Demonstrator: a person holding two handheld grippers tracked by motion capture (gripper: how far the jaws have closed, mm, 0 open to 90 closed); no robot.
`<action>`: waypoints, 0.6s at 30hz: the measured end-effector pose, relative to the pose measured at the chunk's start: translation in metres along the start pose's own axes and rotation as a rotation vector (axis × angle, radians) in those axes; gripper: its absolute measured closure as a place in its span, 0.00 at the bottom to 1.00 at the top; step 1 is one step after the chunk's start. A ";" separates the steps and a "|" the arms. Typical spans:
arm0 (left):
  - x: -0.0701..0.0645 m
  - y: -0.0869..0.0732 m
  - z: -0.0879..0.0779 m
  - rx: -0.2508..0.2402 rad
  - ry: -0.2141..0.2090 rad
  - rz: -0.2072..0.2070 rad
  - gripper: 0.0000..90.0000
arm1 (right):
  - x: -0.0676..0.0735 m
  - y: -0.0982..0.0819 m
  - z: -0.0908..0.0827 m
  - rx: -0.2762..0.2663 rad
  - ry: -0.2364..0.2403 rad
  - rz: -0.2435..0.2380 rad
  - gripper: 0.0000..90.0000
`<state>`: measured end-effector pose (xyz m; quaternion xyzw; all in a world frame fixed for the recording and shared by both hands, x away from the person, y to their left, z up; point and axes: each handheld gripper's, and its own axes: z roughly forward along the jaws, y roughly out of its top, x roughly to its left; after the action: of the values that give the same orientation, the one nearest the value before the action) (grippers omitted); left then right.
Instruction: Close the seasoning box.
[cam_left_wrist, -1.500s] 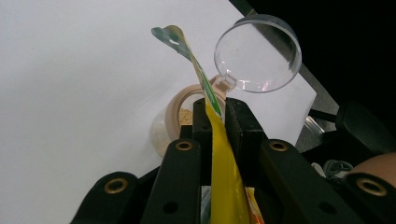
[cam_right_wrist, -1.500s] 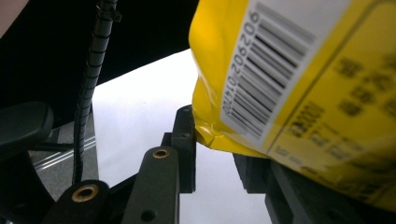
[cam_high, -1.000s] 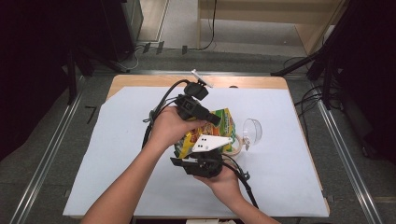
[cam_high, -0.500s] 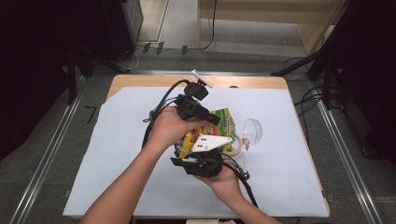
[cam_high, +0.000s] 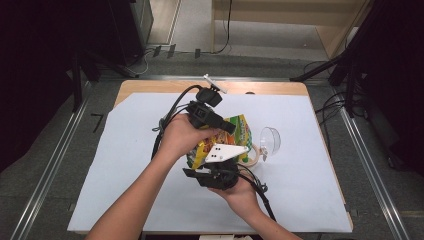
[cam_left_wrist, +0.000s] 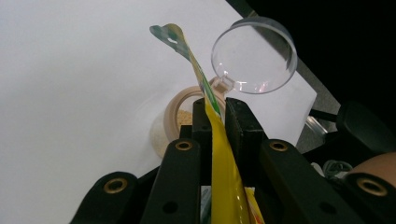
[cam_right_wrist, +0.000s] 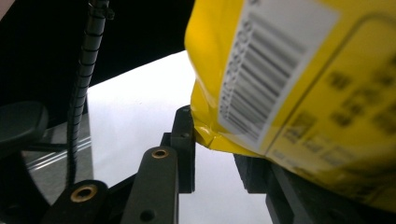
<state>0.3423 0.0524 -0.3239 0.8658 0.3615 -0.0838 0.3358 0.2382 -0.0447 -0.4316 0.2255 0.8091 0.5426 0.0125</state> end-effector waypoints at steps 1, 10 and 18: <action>0.000 0.000 0.000 -0.002 -0.003 -0.001 0.92 | 0.000 -0.001 0.000 -0.001 -0.002 0.002 0.80; 0.000 0.000 0.000 -0.005 -0.007 0.000 0.92 | 0.001 -0.001 0.000 -0.010 -0.007 0.004 0.80; 0.001 -0.001 0.000 -0.002 -0.003 -0.001 0.92 | 0.001 -0.001 0.000 -0.004 -0.001 0.001 0.80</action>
<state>0.3424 0.0538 -0.3245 0.8652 0.3615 -0.0846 0.3372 0.2371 -0.0444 -0.4322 0.2261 0.8079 0.5440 0.0131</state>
